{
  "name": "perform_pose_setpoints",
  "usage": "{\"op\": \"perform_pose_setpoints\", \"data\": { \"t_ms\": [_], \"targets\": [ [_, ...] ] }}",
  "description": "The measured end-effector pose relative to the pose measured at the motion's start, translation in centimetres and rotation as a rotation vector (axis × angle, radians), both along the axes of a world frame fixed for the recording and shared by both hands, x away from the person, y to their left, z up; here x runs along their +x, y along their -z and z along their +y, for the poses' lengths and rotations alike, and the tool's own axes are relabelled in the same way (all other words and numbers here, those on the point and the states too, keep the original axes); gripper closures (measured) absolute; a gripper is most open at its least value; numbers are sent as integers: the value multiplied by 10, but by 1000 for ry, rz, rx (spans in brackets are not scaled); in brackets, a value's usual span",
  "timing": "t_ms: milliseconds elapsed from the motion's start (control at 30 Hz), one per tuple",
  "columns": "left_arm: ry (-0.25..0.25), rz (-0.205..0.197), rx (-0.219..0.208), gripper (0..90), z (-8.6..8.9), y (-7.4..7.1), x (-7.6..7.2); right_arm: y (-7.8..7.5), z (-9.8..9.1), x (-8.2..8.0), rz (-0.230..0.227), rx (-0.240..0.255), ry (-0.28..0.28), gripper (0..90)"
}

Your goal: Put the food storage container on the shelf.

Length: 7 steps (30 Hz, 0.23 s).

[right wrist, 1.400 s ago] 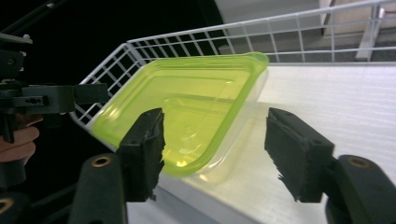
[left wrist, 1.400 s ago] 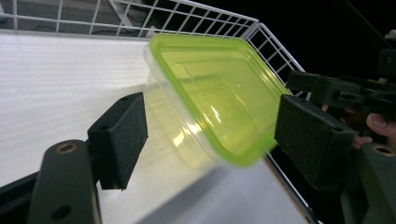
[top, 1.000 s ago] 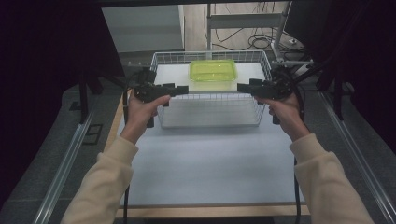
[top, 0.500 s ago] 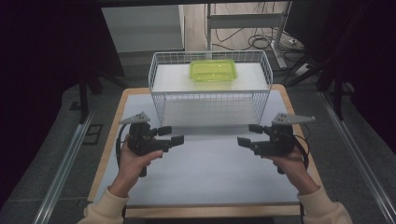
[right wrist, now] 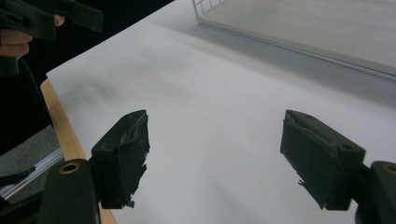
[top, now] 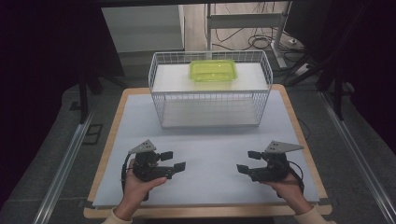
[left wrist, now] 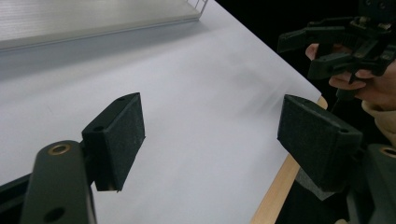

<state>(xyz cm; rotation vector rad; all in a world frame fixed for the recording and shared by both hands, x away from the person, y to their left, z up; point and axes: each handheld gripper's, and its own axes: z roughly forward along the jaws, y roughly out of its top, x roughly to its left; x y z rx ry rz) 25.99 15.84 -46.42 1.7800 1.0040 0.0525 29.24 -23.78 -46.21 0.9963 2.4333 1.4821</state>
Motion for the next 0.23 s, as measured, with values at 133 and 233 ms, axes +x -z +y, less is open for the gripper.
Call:
{"op": "perform_pose_setpoints", "data": {
  "t_ms": [133,233],
  "targets": [
    [-7,-8,3,232,1,1,-1,0,-1,-3,-31,-9,7,240],
    [-16,-11,10,232,2,3,-2,1,-1,-5,-45,-14,1,240]
  ]
}}
